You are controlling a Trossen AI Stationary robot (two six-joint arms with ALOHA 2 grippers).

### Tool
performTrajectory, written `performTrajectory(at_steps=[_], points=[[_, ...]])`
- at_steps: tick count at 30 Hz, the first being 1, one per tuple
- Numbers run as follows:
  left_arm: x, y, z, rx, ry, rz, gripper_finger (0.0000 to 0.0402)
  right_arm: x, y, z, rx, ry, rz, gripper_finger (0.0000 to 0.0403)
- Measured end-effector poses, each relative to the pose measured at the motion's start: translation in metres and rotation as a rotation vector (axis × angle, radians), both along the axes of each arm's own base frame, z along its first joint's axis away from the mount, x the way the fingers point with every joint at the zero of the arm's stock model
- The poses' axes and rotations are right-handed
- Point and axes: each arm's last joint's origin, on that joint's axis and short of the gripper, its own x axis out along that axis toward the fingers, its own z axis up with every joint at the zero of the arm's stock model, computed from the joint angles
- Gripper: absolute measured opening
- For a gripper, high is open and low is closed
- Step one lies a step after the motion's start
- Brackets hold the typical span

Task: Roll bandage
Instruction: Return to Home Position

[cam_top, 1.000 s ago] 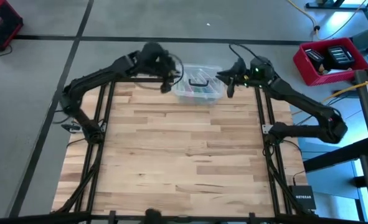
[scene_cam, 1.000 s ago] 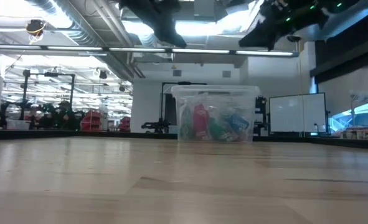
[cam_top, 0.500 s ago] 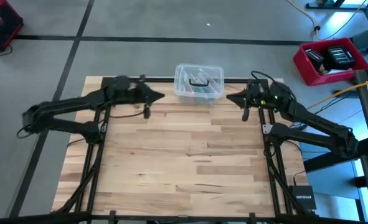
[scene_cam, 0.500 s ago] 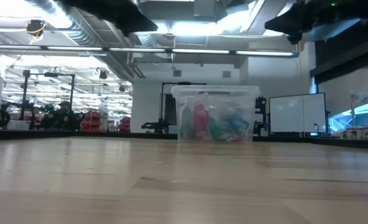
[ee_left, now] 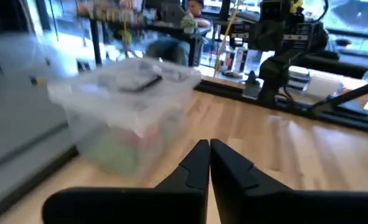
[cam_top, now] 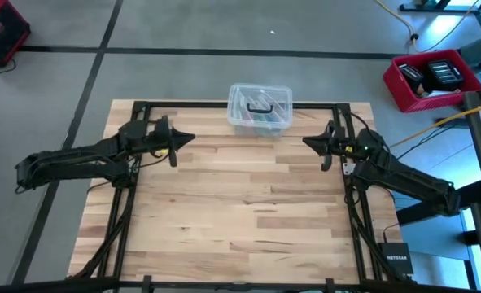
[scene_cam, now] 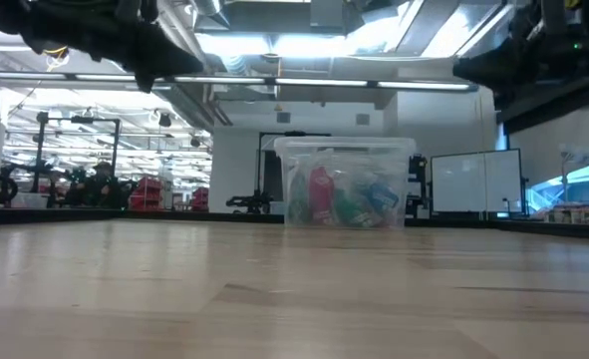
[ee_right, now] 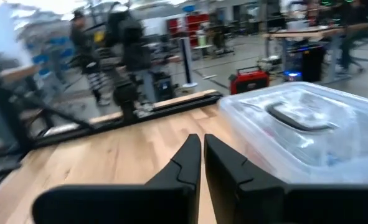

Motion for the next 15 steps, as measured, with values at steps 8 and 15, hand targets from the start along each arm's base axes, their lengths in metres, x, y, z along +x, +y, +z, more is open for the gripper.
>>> performTrajectory(at_steps=[8, 15], points=[[0.0, -0.001, -0.003, -0.067, -0.006, 0.002, 0.0008, -0.002, -0.005, -0.028, 0.099, 0.014, -0.192, 0.0025], [0.0, -0.009, -0.02, 0.05, -0.05, -0.05, 0.0004, 0.002, 0.002, -0.034, 0.09, -0.011, -0.176, 0.0025]])
